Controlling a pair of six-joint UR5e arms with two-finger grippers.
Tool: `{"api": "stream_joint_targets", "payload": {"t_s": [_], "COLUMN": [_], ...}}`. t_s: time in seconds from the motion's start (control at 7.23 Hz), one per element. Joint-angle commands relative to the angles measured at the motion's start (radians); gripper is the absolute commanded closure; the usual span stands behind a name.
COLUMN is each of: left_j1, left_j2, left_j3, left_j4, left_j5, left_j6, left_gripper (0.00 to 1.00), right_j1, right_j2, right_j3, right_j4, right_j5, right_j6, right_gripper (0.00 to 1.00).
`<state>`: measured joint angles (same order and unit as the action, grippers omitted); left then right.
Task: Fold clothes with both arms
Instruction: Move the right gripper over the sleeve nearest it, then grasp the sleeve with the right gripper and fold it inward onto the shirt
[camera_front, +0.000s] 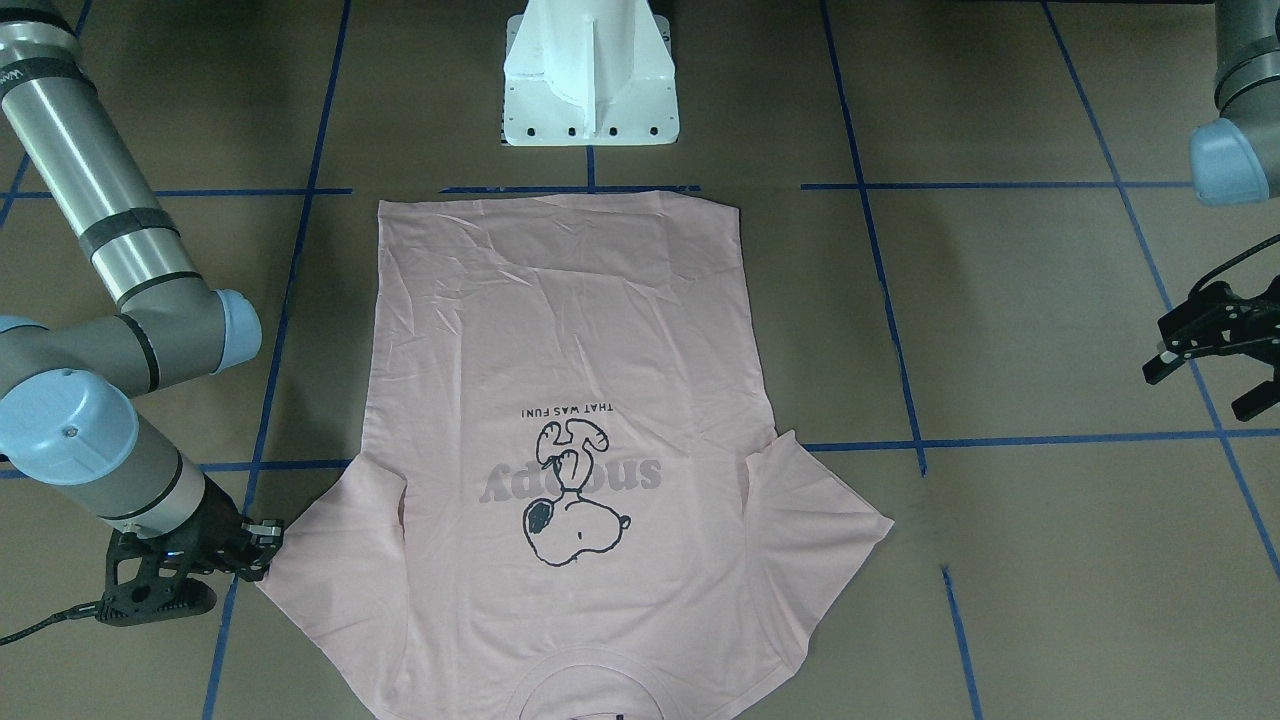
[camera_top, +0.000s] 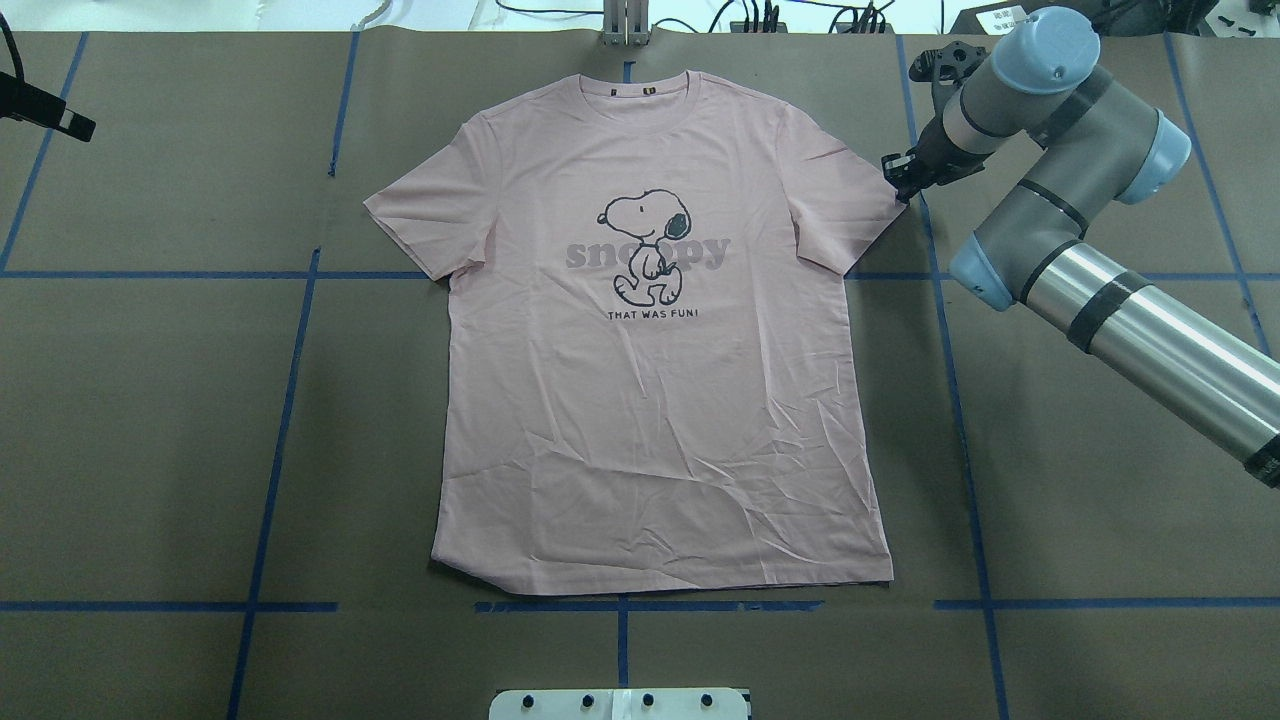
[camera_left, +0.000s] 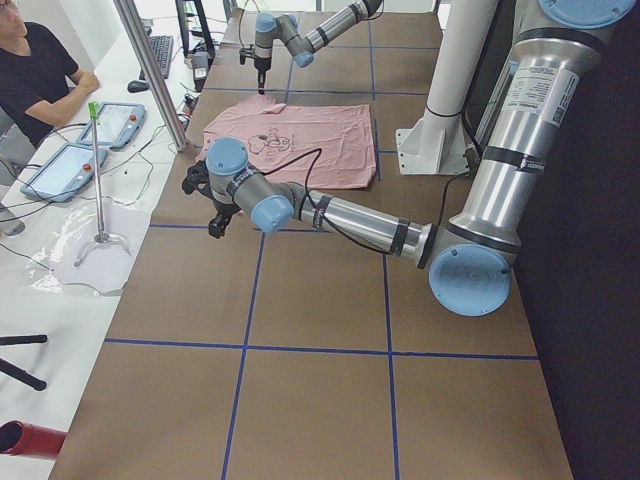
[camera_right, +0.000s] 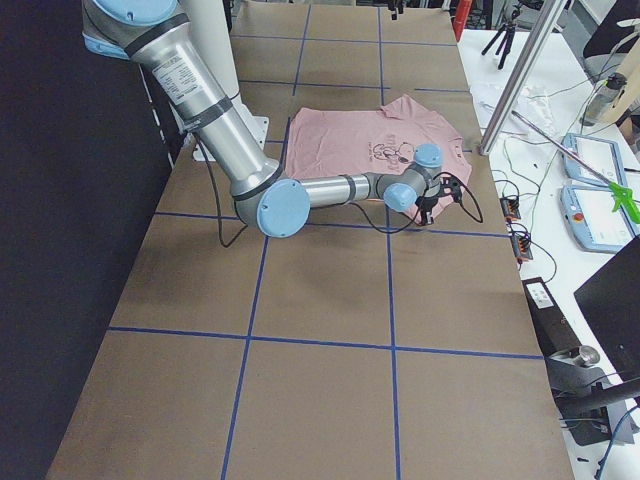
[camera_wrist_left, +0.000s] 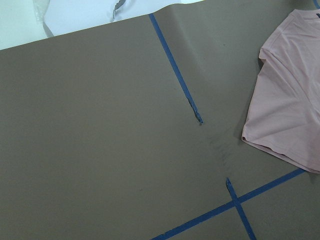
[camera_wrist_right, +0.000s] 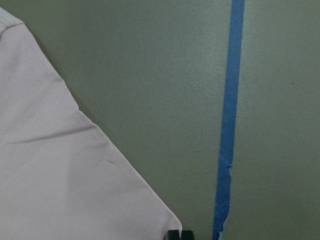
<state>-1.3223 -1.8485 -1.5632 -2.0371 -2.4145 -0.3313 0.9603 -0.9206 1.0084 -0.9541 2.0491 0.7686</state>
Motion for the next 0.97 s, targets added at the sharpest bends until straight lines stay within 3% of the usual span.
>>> {"api": "stream_joint_targets", "payload": {"t_s": [0.0,0.41,0.83], "left_j1": [0.000,0.000,0.000], "left_j2": [0.000,0.003,0.008], "left_j3": [0.002,0.000,0.002], "left_j4": [0.000,0.000,0.000], "left_j5": [0.000,0.000,0.000], "left_j6": [0.000,0.000,0.002], "left_gripper": [0.00,0.00,0.00], "right_j1": [0.005,0.005,-0.089], "right_j2": [0.015,0.080,0.259], "right_j3": [0.016,0.108,0.006], "right_j4": [0.001,-0.002,-0.006], "right_j5": [0.014,0.097,0.021], "right_j6": [0.001,0.008,0.015], "right_gripper": [1.00,1.00,1.00]}}
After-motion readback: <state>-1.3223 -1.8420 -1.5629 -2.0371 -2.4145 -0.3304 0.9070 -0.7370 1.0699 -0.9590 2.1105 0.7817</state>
